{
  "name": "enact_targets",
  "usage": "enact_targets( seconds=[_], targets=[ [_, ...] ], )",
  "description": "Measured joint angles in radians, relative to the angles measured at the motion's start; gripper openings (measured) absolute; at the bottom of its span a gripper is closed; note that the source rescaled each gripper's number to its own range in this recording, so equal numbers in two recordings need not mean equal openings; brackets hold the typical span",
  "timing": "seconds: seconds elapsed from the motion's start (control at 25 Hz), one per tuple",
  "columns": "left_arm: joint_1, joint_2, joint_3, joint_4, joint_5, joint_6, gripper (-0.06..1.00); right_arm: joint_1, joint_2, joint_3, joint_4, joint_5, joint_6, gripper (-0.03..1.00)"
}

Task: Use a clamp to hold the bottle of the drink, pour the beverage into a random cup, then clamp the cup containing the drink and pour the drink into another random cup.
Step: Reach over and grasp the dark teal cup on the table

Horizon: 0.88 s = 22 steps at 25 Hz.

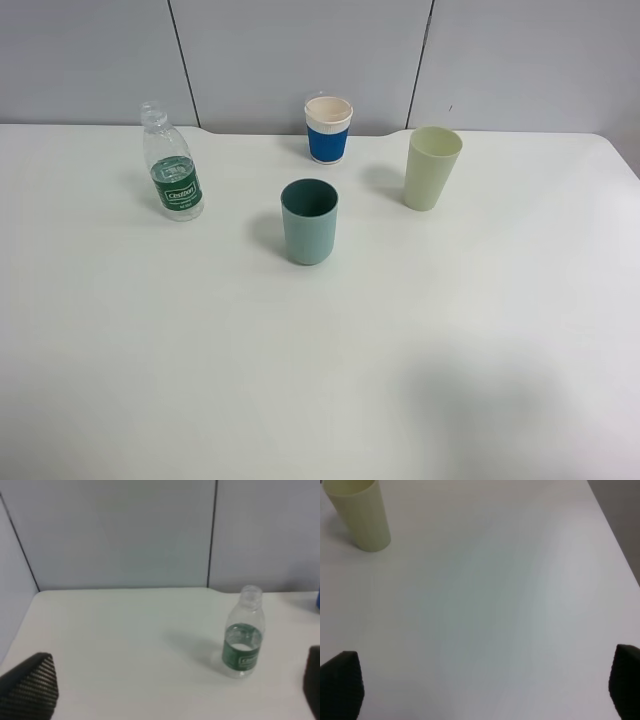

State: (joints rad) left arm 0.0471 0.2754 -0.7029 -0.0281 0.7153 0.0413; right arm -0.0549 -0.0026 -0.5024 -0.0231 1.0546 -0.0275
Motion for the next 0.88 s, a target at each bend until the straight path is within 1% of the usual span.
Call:
enact_targets(
  seconds=[0.12, 0.32, 0.4, 0.56, 0.72, 0.88],
  targets=[
    [0.000, -0.056, 0.000, 0.000, 0.064, 0.002, 1.00, 0.000, 0.000, 0.000, 0.000, 0.000, 0.000, 0.95],
    [0.000, -0.164, 0.000, 0.003, 0.203, 0.002, 1.00, 0.000, 0.000, 0.000, 0.000, 0.000, 0.000, 0.95],
    [0.000, -0.207, 0.001, 0.004, 0.240, 0.002, 1.00, 0.000, 0.000, 0.000, 0.000, 0.000, 0.000, 0.95],
    [0.000, -0.277, 0.035, 0.028, 0.273, 0.002, 1.00, 0.000, 0.000, 0.000, 0.000, 0.000, 0.000, 0.95],
    [0.000, -0.281, 0.102, 0.028, 0.323, 0.002, 1.00, 0.000, 0.000, 0.000, 0.000, 0.000, 0.000, 0.95],
    [0.000, -0.281, 0.189, 0.014, 0.336, 0.002, 1.00, 0.000, 0.000, 0.000, 0.000, 0.000, 0.000, 0.95]
  ],
)
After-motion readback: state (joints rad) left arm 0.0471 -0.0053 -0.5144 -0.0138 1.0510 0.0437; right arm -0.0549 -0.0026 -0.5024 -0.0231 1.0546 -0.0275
